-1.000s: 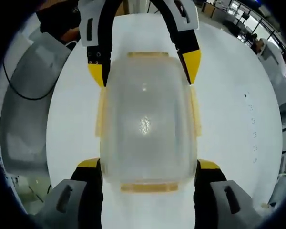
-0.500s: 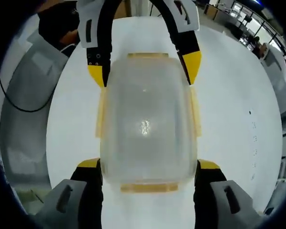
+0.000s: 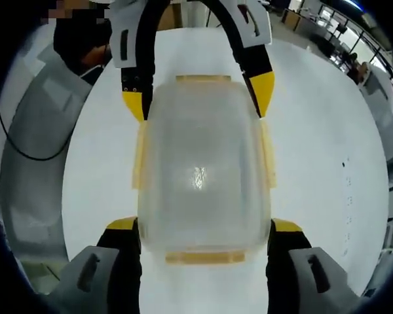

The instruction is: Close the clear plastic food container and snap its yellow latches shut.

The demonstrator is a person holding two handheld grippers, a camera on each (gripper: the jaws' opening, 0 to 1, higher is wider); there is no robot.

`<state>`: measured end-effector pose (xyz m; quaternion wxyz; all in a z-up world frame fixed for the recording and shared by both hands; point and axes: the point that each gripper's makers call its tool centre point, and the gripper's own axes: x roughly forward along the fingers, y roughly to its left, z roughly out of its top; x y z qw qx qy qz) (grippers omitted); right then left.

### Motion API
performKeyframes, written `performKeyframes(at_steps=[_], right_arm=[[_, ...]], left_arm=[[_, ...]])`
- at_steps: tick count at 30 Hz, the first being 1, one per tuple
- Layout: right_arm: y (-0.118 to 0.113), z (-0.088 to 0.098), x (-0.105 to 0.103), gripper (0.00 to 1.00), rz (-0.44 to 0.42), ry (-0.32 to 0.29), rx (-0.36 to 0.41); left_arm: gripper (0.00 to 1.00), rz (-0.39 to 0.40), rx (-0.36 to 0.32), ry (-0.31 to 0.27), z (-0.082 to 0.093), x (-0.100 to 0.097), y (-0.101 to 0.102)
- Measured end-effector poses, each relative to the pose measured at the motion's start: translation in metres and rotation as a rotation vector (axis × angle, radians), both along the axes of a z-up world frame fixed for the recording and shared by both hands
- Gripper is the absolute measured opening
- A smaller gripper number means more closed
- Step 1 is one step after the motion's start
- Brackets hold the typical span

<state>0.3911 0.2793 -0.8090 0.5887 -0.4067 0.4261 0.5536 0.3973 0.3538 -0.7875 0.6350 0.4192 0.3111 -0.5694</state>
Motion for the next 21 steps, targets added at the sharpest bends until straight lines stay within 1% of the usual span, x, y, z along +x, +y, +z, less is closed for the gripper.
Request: performKeyframes(at_steps=[5,9,12,15,21], right_arm=[[0.0,0.0,0.013,0.76,0.003,-0.001,-0.004],[-0.001,0.0,0.025,0.76,0.002,-0.001,-0.004],[-0.002,0.0,0.034,0.76,0.0,-0.002,-0.003],[-0.003,0.0,0.042,0.76,0.0,-0.002,0.001],[0.0,0.0,0.053,0.77,-0.008,0.004,-0.004]], left_arm=[[0.67,0.001,0.0,-0.001,0.0,0.013,-0.001],[0.67,0.0,0.014,-0.004,-0.001,0.026,-0.002],[0.67,0.0,0.006,-0.003,0.0,0.035,-0.002],[0.67,0.005,-0.004,-0.003,0.0,0.041,-0.003],[0.67,-0.007,0.02,-0.007,0.0,0.051,-0.003]])
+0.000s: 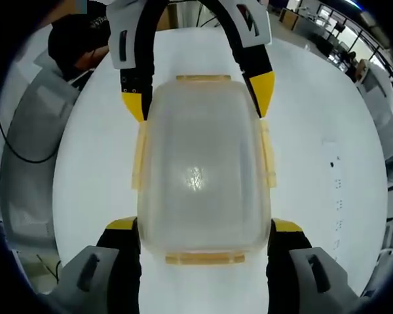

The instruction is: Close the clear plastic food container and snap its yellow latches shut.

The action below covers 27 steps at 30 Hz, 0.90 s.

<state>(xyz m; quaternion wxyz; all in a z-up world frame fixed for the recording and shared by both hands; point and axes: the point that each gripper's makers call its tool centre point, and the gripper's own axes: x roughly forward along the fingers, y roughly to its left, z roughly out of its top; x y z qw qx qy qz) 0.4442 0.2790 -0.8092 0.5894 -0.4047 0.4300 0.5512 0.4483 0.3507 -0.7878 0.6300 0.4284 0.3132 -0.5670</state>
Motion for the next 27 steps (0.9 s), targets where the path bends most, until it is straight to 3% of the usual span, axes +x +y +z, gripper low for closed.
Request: performKeyframes(at_steps=[9,27], right_arm=[[0.0,0.0,0.011,0.77,-0.011,0.006,-0.002],[0.0,0.0,0.009,0.78,-0.004,-0.001,-0.003]], left_arm=[[0.67,-0.008,0.007,-0.001,0.0,0.014,0.001],[0.68,-0.003,-0.029,0.004,0.001,0.012,0.001]])
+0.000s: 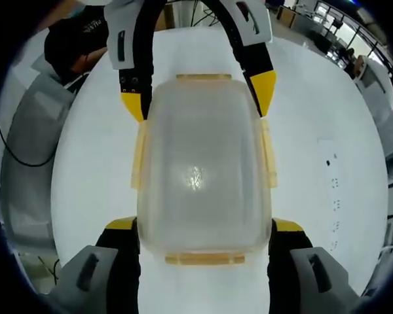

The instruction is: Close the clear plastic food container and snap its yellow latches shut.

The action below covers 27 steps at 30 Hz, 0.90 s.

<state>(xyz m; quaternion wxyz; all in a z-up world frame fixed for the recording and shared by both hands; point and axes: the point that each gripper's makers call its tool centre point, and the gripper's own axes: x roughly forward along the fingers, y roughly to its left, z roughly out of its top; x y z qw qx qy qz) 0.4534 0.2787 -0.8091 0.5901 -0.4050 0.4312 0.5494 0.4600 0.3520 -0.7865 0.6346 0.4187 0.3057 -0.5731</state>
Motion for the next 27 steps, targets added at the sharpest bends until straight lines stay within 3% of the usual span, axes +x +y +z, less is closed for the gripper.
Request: performKeyframes(at_steps=[6,11,14,18,22,27], right_arm=[[0.0,0.0,0.0,0.78,0.016,-0.027,-0.034],[-0.003,0.004,0.003,0.83,-0.014,-0.028,-0.012],[-0.003,0.007,-0.003,0.92,-0.024,-0.01,0.001],[0.001,0.015,-0.002,1.0,-0.026,-0.041,0.043],[0.005,0.024,0.001,1.0,-0.044,-0.064,0.095],[0.004,0.033,0.0,1.0,-0.059,-0.087,0.119]], left_arm=[[0.68,0.034,-0.029,0.013,0.002,0.0,0.001],[0.67,0.031,-0.065,0.001,0.007,-0.001,0.001],[0.74,0.036,-0.095,-0.005,0.011,-0.001,-0.001],[0.83,0.044,-0.119,0.007,0.017,-0.007,-0.002],[0.97,0.047,-0.219,-0.07,0.033,-0.001,-0.012],[0.99,0.087,-0.247,-0.052,0.04,-0.007,-0.01]])
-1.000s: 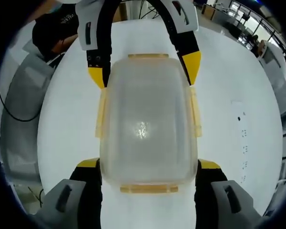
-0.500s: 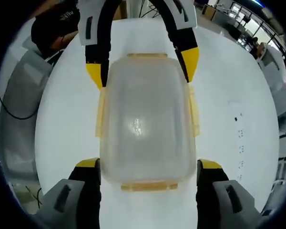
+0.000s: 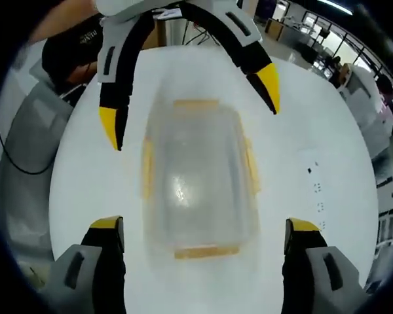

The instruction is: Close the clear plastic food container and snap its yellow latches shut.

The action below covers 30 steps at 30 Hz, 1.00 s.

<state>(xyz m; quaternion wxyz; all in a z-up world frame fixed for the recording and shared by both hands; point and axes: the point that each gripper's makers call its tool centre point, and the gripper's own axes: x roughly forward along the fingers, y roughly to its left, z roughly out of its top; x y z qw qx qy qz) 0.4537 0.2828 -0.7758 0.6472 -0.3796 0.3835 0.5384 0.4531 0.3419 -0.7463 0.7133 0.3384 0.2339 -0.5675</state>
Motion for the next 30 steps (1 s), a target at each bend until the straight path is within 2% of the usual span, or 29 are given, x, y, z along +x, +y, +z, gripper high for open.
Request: performKeyframes(at_steps=[2,4,6,7,8,9,12,13,15,16,19,21,24,28,30], right_arm=[[0.002,0.005,-0.003,1.0,-0.017,0.001,0.028],[0.003,0.009,-0.005,1.0,-0.038,-0.014,0.059],[0.005,0.012,-0.01,1.0,-0.058,-0.012,0.095],[0.009,0.013,-0.014,1.0,-0.076,-0.005,0.138],[0.009,0.015,-0.01,1.0,-0.094,-0.038,0.165],[0.008,0.016,-0.01,1.0,-0.097,-0.054,0.172],[0.009,0.023,-0.011,1.0,-0.144,-0.077,0.228],[0.01,0.028,-0.012,1.0,-0.161,-0.083,0.27],[0.011,0.036,-0.013,1.0,-0.193,-0.101,0.323],[0.011,0.039,-0.014,1.0,-0.197,-0.108,0.339],[0.006,0.044,-0.022,1.0,-0.219,-0.107,0.372],[0.002,0.049,-0.019,1.0,-0.25,-0.142,0.397],[-0.003,0.056,-0.023,1.0,-0.282,-0.157,0.434],[-0.008,0.07,-0.029,1.0,-0.325,-0.205,0.496],[-0.009,0.075,-0.034,1.0,-0.336,-0.22,0.522]], left_arm=[[0.99,0.036,-0.026,0.025,0.002,-0.005,0.001],[0.99,0.069,-0.124,0.048,0.011,-0.012,-0.006],[0.99,0.092,-0.194,0.034,0.019,-0.015,-0.009],[0.99,0.106,-0.225,0.025,0.023,-0.016,-0.009],[0.99,0.118,-0.296,0.013,0.03,-0.019,-0.013],[0.99,0.119,-0.33,0.009,0.033,-0.022,-0.014],[0.98,0.146,-0.346,-0.012,0.034,-0.027,-0.007],[0.99,0.178,-0.374,-0.01,0.037,-0.029,-0.004],[0.98,0.191,-0.44,-0.03,0.047,-0.031,-0.003],[0.98,0.202,-0.452,-0.036,0.05,-0.032,-0.001],[0.98,0.253,-0.536,-0.049,0.063,-0.036,0.004],[0.96,0.264,-0.593,-0.06,0.072,-0.039,0.006],[0.94,0.303,-0.622,-0.089,0.081,-0.045,0.016],[0.94,0.363,-0.715,-0.113,0.097,-0.053,0.029],[0.94,0.377,-0.722,-0.106,0.098,-0.059,0.035]])
